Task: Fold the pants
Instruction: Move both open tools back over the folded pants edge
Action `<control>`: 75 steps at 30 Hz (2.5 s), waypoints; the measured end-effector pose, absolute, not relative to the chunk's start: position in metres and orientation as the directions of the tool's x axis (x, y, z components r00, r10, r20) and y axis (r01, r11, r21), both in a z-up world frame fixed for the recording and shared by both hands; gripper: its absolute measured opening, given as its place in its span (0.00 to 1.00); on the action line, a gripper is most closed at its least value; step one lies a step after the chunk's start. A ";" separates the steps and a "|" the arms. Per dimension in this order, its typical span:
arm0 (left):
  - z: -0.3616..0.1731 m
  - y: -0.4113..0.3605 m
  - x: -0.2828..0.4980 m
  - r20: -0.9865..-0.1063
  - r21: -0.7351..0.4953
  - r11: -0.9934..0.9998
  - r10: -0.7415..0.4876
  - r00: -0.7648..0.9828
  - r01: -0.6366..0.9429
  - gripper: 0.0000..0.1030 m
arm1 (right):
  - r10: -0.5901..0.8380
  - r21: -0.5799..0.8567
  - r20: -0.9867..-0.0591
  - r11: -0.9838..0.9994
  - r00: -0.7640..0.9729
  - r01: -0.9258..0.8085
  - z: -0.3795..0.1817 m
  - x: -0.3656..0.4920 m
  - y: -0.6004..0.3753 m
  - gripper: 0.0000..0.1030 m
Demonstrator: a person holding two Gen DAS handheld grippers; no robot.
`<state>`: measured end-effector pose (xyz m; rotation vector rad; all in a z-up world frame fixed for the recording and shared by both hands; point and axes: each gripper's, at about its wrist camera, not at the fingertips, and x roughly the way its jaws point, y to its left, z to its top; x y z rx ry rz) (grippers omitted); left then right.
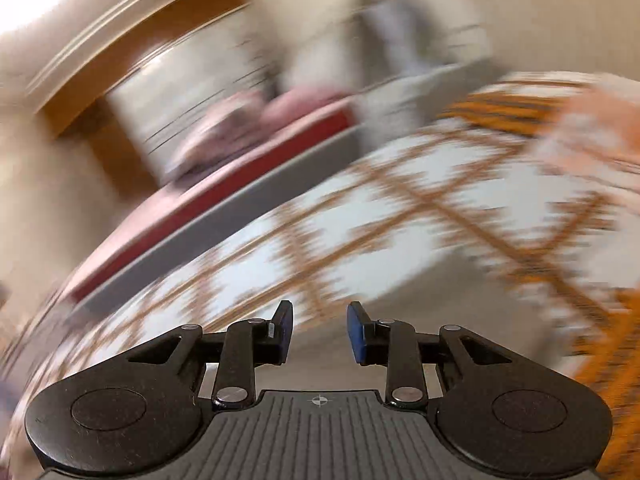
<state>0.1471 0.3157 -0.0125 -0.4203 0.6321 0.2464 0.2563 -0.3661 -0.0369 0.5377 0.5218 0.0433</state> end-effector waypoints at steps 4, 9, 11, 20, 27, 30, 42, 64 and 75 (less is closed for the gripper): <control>-0.021 0.338 0.139 -0.617 -0.409 0.833 0.048 0.786 -0.372 0.50 | 0.348 0.477 -0.449 0.872 0.823 -0.109 -0.028 0.276 -0.296 0.31; -0.038 0.359 0.138 -0.604 -0.557 0.743 -0.055 0.795 -0.372 0.40 | 0.466 0.475 -0.440 0.846 0.767 -0.242 -0.030 0.280 -0.244 0.50; -0.043 0.360 0.142 -0.601 -0.572 0.736 -0.077 0.795 -0.361 0.38 | 0.475 0.481 -0.440 0.841 0.762 -0.246 -0.036 0.284 -0.234 0.50; -0.061 0.363 0.162 -0.636 -0.543 0.751 -0.075 0.768 -0.376 0.18 | 0.472 0.504 -0.485 0.839 0.736 -0.206 -0.049 0.284 -0.230 0.50; -0.040 0.357 0.156 -0.570 -0.503 0.792 -0.002 0.821 -0.347 0.12 | 0.453 0.508 -0.504 0.844 0.735 -0.172 -0.056 0.284 -0.236 0.50; -0.063 0.362 0.160 -0.667 -0.474 0.786 -0.026 0.745 -0.397 0.19 | 0.459 0.504 -0.527 0.847 0.715 -0.172 -0.061 0.287 -0.232 0.50; -0.009 0.285 0.200 -0.574 -0.311 0.930 -0.021 0.819 -0.194 0.32 | 0.555 0.464 -0.510 0.821 0.657 -0.333 -0.054 0.328 -0.134 0.50; -0.038 0.255 0.264 -0.645 -0.059 0.995 0.024 0.764 -0.080 0.54 | 0.610 0.289 -0.572 0.776 0.548 -0.561 -0.087 0.424 0.075 0.50; -0.048 0.239 0.268 -0.652 0.068 0.996 0.086 0.753 -0.054 0.60 | 0.570 0.235 -0.612 0.793 0.548 -0.562 -0.089 0.428 0.100 0.50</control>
